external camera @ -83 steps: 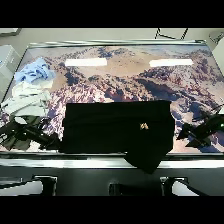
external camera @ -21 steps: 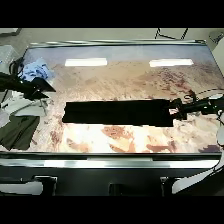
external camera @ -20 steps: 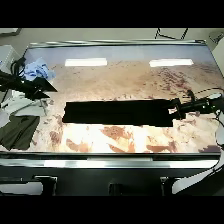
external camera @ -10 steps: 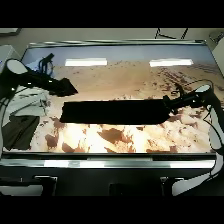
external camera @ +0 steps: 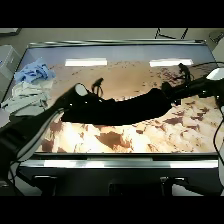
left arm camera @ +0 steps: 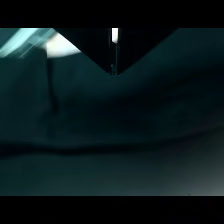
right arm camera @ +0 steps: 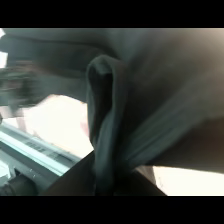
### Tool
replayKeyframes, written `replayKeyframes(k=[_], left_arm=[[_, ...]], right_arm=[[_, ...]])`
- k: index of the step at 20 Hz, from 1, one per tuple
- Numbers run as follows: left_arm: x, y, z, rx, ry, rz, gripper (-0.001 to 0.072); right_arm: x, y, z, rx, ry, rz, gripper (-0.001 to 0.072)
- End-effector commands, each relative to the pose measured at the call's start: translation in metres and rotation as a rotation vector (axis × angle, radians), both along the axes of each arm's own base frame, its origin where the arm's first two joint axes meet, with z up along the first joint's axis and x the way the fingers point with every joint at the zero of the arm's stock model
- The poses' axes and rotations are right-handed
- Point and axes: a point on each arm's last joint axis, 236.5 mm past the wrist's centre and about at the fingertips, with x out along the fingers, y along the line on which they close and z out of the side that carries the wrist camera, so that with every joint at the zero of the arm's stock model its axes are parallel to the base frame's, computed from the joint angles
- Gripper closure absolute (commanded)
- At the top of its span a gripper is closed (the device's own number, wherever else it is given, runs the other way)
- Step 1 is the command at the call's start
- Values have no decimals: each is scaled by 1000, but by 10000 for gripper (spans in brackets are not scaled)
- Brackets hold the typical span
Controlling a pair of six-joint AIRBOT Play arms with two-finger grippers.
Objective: Fold the clothes and pants, and hang the long-sleeved shirts on hangers.
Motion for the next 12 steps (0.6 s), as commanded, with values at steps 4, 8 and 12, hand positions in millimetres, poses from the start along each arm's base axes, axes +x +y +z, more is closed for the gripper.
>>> replayKeyframes(k=[4, 8, 12], left_arm=[[-61, -127, -28, -249, 242, 114, 681], [-72, -175, -9, -361, 245, 238, 681], [-37, -151, 4, -353, 72, 187, 684]], right_arm=[[-48, 18, 82, -19, -144, -8, 674], [-56, 9, 87, -73, -164, -25, 674], [-36, 18, 65, -49, -120, -16, 674]])
